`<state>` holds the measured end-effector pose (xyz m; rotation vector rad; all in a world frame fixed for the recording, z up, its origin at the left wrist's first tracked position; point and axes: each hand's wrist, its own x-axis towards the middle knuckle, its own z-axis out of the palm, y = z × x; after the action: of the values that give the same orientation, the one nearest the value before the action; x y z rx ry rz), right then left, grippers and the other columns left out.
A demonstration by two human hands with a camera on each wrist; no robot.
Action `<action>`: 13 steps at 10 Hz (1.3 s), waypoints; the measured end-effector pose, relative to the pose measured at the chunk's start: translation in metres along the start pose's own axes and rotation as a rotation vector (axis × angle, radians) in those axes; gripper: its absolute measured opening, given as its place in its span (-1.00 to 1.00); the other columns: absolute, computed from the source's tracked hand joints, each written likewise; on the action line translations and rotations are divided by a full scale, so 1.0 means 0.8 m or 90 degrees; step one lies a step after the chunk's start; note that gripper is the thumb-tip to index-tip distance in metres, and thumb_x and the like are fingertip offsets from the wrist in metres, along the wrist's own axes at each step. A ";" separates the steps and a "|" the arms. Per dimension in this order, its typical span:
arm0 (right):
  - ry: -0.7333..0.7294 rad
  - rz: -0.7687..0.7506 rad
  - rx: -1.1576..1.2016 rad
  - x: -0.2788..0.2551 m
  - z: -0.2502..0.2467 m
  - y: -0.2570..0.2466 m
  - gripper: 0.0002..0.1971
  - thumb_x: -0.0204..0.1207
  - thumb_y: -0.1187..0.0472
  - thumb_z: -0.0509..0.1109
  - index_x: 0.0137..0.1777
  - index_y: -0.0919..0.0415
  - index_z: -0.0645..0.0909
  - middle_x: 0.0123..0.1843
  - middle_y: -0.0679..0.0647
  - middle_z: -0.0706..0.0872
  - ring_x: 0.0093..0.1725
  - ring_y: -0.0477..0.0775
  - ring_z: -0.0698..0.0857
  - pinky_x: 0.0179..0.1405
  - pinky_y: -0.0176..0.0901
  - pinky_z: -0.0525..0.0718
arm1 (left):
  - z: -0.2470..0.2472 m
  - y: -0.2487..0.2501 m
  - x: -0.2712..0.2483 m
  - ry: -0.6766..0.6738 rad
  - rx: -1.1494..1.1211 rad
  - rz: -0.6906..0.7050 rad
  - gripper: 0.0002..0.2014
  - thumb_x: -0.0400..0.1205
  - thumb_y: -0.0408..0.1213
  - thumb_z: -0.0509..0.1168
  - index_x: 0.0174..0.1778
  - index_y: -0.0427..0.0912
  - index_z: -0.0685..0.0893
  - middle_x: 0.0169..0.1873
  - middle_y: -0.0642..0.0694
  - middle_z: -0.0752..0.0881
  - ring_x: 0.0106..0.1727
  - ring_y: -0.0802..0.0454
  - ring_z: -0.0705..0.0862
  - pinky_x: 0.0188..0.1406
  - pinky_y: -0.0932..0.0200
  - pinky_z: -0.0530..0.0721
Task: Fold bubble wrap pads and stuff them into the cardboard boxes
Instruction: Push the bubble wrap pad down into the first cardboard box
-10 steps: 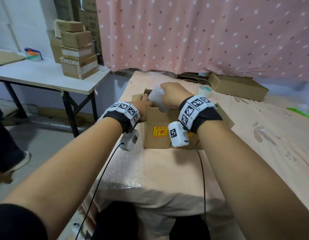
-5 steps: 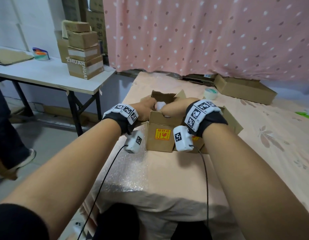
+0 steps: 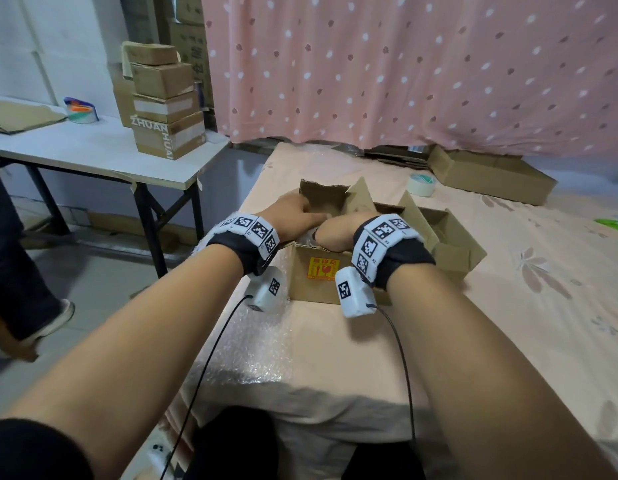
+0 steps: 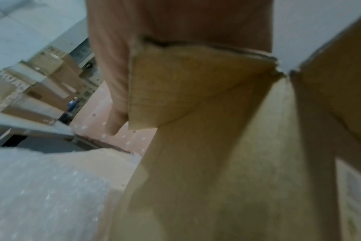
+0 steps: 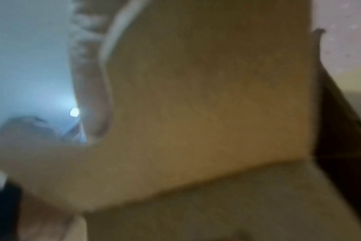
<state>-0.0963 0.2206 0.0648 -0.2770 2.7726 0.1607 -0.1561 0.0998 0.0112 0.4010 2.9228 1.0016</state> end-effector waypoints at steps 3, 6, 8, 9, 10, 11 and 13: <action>0.044 0.002 -0.053 -0.008 0.009 0.005 -0.65 0.75 0.04 -0.06 0.38 -0.05 0.48 0.53 0.05 0.60 0.50 0.16 0.49 0.48 0.07 0.21 | 0.003 0.010 0.013 -0.081 0.343 -0.059 -0.72 0.52 -0.01 0.37 -0.14 -0.18 0.72 0.42 -0.10 0.52 0.58 -0.27 0.30 0.49 -0.23 0.47; -0.009 0.011 -0.010 -0.026 -0.007 0.009 -0.80 0.77 0.06 0.06 0.11 -0.01 0.53 0.56 0.04 0.50 0.55 0.13 0.36 0.62 0.09 0.11 | -0.022 0.030 0.014 -0.242 0.527 -0.077 -0.57 0.55 -0.01 0.38 0.37 0.10 0.70 0.48 -0.05 0.53 0.53 -0.21 0.45 0.40 -0.08 0.55; -0.001 0.052 0.099 -0.042 -0.005 0.012 -0.39 0.83 0.06 0.05 0.77 0.24 -0.06 0.80 0.13 0.10 0.77 0.11 0.02 0.71 -0.10 -0.06 | 0.002 0.034 0.014 -0.193 0.645 -0.084 -0.55 0.63 0.00 0.28 0.46 0.03 0.61 0.52 -0.07 0.48 0.57 -0.29 0.31 0.50 -0.22 0.45; 0.001 0.059 0.100 -0.033 -0.003 0.008 -0.38 0.82 -0.04 0.03 0.78 0.13 -0.06 0.80 0.13 0.03 0.77 0.13 -0.01 0.69 -0.08 -0.02 | 0.009 0.029 0.020 -0.169 0.607 -0.116 -0.51 0.57 -0.04 0.29 0.43 -0.10 0.61 0.52 -0.19 0.46 0.53 -0.38 0.40 0.30 -0.34 0.64; 0.013 0.053 0.063 -0.016 0.008 0.003 -0.52 0.79 0.11 0.03 0.65 0.26 0.35 0.68 0.31 0.34 0.68 0.37 0.25 0.64 0.23 0.14 | 0.013 0.029 0.015 -0.151 0.571 -0.081 -0.63 0.70 -0.12 0.25 0.37 -0.19 0.66 0.41 -0.13 0.60 0.61 -0.32 0.26 0.39 -0.31 0.59; 0.003 0.070 0.057 -0.006 0.010 0.009 -0.45 0.80 0.00 -0.03 0.74 0.17 0.16 0.77 0.20 0.17 0.75 0.24 0.07 0.67 0.02 0.03 | 0.014 0.022 0.017 -0.170 0.573 -0.058 -0.62 0.69 -0.08 0.24 0.37 -0.13 0.69 0.46 -0.13 0.55 0.64 -0.34 0.18 0.52 -0.35 0.43; 0.036 0.068 0.107 0.005 0.020 0.007 -0.53 0.77 0.12 0.07 0.56 0.38 0.44 0.57 0.38 0.46 0.60 0.42 0.37 0.57 0.23 0.25 | 0.012 0.037 0.006 -0.164 0.547 -0.083 -0.59 0.77 -0.10 0.22 0.56 -0.02 0.57 0.66 -0.11 0.28 0.74 -0.29 -0.01 0.51 -0.64 0.14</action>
<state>-0.0956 0.2276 0.0488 -0.0912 2.8359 -0.0542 -0.1530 0.1296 0.0221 0.3025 2.9146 -0.3476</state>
